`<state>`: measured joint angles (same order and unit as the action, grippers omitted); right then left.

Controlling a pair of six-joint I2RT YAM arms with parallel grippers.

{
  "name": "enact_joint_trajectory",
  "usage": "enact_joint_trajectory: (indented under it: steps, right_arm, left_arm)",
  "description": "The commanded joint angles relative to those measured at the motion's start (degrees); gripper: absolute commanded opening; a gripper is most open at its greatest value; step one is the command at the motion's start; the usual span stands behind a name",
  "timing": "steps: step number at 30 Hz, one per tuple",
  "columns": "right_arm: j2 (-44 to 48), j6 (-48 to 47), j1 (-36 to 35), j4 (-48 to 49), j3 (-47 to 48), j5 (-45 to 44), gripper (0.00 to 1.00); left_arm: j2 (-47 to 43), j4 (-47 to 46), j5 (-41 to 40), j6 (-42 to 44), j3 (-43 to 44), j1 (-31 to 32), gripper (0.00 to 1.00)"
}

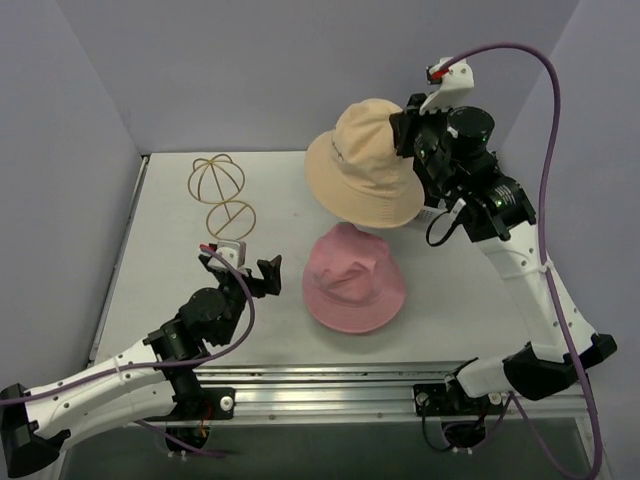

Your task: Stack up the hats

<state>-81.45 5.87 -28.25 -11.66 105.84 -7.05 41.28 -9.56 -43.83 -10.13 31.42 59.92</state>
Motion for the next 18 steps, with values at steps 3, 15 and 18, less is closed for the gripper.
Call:
enact_joint_trajectory:
  steps: [3, 15, 18]
  right_arm:
    - [6.7, 0.6, -6.5, 2.1, -7.6, -0.3, 0.00]
    - [14.6, 2.3, -18.9, 4.8, -20.6, -3.9, 0.00]
    - [16.6, 3.2, -21.0, 5.5, -24.7, -5.4, 0.00]
  left_arm:
    - [-4.4, 0.9, -1.6, -1.9, 1.5, 0.0, 0.94]
    - [-8.8, 12.9, 5.4, -14.9, 9.2, -0.1, 0.94]
    - [-6.0, 16.3, 7.6, -16.9, 12.2, -0.2, 0.94]
